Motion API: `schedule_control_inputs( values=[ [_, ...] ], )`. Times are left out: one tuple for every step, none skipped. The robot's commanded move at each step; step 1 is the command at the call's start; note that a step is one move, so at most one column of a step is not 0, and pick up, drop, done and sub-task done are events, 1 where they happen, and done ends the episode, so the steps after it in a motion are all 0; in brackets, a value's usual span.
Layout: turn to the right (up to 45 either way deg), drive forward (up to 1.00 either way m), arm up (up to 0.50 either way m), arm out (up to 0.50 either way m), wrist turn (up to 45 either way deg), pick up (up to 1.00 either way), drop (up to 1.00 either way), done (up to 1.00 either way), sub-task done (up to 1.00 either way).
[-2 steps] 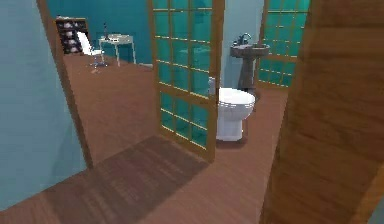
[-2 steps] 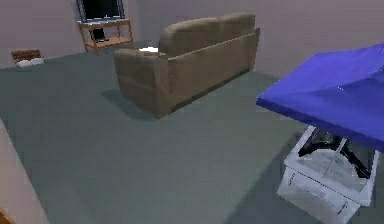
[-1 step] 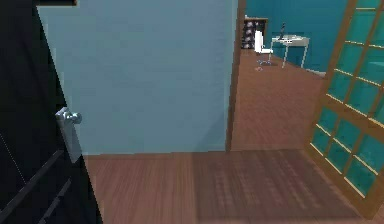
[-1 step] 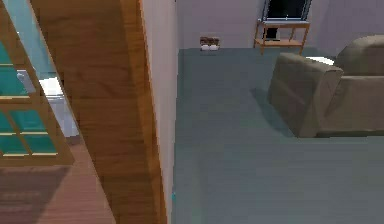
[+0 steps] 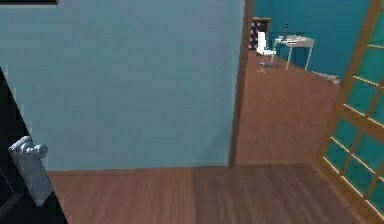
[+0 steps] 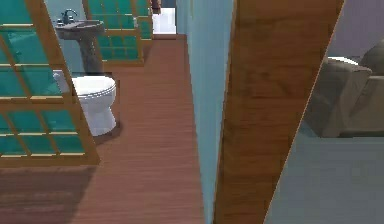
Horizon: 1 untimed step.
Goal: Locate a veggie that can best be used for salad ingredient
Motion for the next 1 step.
schedule_control_inputs(
  values=[
    [-3.0,0.00,0.00,0.00,0.0,0.00,0.00,0.00,0.00]
  ],
)
